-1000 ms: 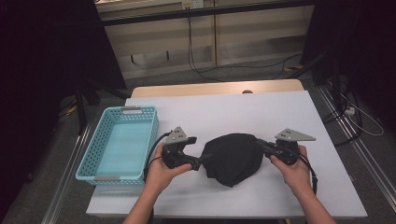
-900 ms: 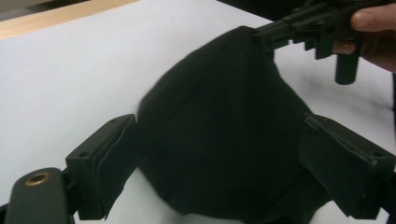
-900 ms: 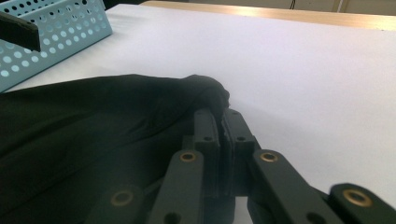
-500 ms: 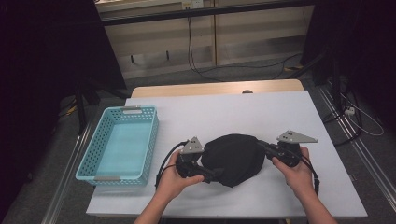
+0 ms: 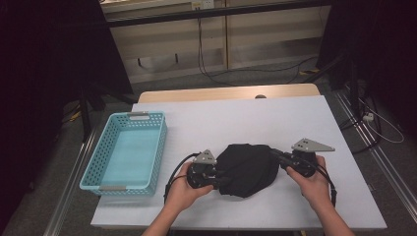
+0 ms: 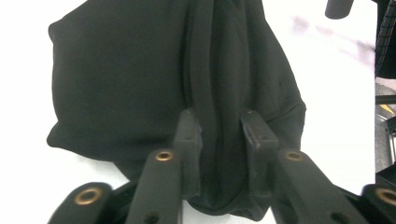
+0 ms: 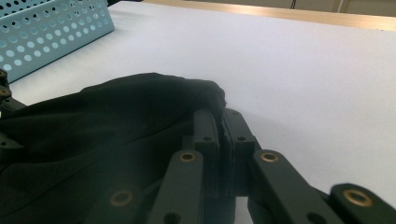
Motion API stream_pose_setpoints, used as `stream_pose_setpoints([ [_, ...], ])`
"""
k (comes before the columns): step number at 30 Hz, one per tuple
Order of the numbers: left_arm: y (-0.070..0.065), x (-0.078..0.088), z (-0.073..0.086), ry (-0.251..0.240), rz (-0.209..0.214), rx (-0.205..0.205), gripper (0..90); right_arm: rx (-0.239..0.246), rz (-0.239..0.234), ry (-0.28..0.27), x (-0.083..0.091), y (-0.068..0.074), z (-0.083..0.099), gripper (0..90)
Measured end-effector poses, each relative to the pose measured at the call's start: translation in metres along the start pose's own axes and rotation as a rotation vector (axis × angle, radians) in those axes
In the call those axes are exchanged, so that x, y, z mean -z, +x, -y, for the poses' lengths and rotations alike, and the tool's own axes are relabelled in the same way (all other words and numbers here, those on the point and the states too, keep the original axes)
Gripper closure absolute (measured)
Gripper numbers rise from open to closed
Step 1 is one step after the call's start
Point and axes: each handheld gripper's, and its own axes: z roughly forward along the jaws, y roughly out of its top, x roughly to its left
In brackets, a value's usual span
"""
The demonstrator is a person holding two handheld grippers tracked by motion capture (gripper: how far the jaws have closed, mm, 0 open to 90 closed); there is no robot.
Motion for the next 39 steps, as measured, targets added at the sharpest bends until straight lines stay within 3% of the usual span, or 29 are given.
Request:
stream_pose_setpoints([
  [4, 0.006, 0.010, -0.008, -0.012, -0.021, -0.009, 75.7, 0.001, -0.004, -0.004, 0.001, 0.001, 0.000, 85.7],
  [7, 0.018, 0.025, -0.017, -0.063, -0.076, -0.009, 76.4, -0.006, -0.018, -0.011, 0.003, 0.003, 0.001, 85.7],
  [13, 0.034, 0.035, -0.024, -0.108, -0.141, -0.002, 77.0, -0.008, -0.041, -0.012, 0.000, 0.008, -0.001, 85.6],
  [15, 0.042, 0.036, -0.027, -0.135, -0.194, -0.011, 77.0, -0.010, -0.056, -0.001, -0.003, 0.012, 0.000, 85.6],
  [19, 0.050, 0.031, -0.027, -0.158, -0.234, -0.017, 77.0, -0.001, -0.062, 0.013, -0.007, 0.016, 0.001, 85.6],
  [24, 0.057, 0.018, -0.021, -0.169, -0.231, 0.010, 74.3, 0.011, -0.041, 0.022, -0.013, 0.016, 0.001, 84.8],
  [26, 0.057, 0.016, -0.019, -0.154, -0.229, 0.003, 73.6, 0.027, -0.020, 0.023, -0.015, 0.014, 0.001, 80.2],
  [28, 0.056, 0.015, -0.018, -0.148, -0.253, -0.007, 72.8, 0.030, -0.003, 0.027, -0.016, 0.012, 0.002, 72.0],
  [30, 0.059, 0.016, -0.016, -0.140, -0.268, -0.004, 73.5, 0.041, -0.005, 0.024, -0.015, 0.012, 0.001, 70.6],
  [39, 0.072, 0.018, -0.011, -0.145, -0.369, 0.037, 75.5, 0.124, -0.062, 0.030, -0.016, 0.025, -0.001, 52.0],
])
